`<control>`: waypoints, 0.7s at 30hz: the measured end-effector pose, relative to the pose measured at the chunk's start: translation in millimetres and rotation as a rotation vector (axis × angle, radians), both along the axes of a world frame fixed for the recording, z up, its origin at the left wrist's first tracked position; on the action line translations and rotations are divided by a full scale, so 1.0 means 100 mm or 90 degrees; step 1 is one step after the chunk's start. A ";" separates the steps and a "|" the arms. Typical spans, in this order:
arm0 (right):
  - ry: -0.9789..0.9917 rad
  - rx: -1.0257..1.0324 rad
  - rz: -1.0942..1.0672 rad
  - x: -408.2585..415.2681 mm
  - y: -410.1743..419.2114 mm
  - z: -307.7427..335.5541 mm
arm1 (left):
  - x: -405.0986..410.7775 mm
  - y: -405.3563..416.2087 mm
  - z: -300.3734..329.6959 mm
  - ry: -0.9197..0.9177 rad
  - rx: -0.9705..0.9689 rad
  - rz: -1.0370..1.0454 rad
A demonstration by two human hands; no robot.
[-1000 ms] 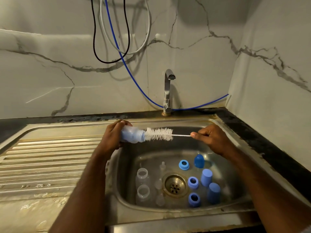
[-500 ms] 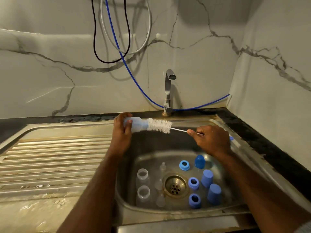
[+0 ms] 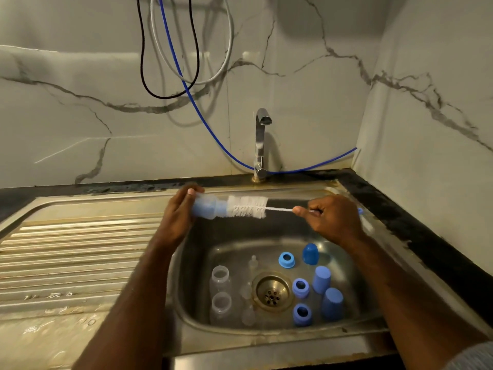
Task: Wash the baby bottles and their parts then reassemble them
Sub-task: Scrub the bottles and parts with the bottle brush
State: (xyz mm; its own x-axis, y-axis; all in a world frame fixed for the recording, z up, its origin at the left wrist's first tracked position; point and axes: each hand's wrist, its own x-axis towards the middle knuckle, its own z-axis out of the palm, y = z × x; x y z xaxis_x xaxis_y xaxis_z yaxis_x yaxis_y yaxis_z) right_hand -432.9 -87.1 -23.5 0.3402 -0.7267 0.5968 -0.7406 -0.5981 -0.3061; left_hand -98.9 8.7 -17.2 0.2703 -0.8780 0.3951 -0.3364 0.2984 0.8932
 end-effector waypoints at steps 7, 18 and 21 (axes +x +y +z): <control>-0.021 0.005 -0.011 -0.08 -0.03 0.01 | 0.04 -0.02 0.00 0.022 -0.025 0.022; -0.039 0.023 0.000 0.02 0.02 0.01 | -0.06 0.00 -0.02 0.096 -0.030 -0.023; -0.163 0.051 0.001 0.01 -0.01 0.02 | -0.16 0.02 0.05 0.288 -0.013 0.006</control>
State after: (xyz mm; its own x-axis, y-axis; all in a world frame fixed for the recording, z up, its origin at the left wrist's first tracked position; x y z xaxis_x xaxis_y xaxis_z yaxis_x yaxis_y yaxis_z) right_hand -432.3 -88.2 -21.7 0.1859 -0.7748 0.6043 -0.6322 -0.5651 -0.5301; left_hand -114.4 10.8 -12.5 0.4275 -0.8681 0.2523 0.0844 0.3162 0.9449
